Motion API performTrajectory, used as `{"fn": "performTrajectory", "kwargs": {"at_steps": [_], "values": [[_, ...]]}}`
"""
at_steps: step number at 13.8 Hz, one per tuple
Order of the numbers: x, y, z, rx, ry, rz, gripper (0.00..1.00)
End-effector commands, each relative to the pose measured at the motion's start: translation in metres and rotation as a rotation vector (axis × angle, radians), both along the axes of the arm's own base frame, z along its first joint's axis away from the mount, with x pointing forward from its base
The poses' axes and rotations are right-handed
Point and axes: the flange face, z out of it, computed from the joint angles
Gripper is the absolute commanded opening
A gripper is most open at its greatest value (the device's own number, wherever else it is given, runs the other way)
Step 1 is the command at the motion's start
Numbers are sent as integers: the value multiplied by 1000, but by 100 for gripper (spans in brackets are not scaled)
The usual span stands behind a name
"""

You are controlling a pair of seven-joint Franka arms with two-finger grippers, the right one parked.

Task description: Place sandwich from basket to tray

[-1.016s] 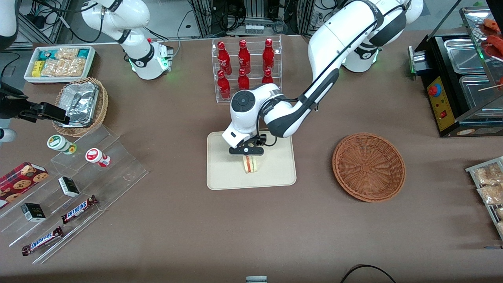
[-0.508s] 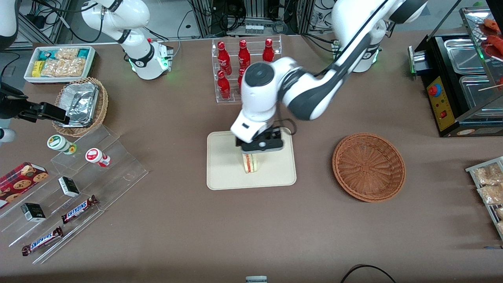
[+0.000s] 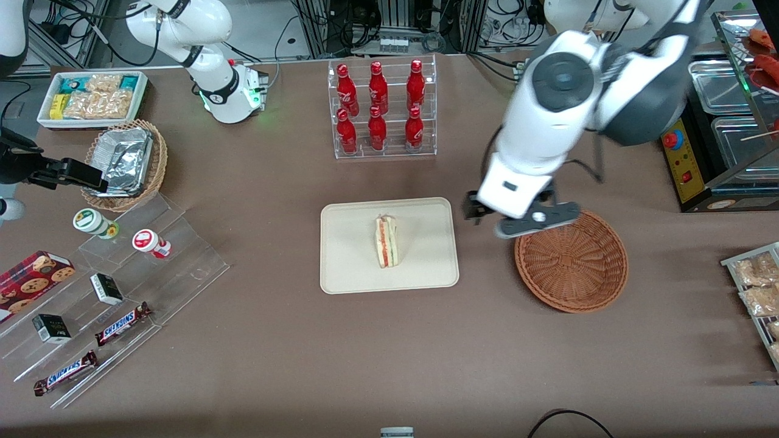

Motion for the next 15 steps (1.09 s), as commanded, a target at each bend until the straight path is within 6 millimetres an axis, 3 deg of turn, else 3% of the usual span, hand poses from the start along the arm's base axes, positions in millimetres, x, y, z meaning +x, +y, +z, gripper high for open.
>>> {"fn": "performTrajectory", "kwargs": {"at_steps": [1, 8, 11, 15], "values": [[-11, 54, 13, 10, 22, -39, 99], [-25, 177, 38, 46, 52, -104, 99], [-29, 194, 48, 45, 40, -78, 99], [-39, 237, 54, 16, 43, -98, 99]]}}
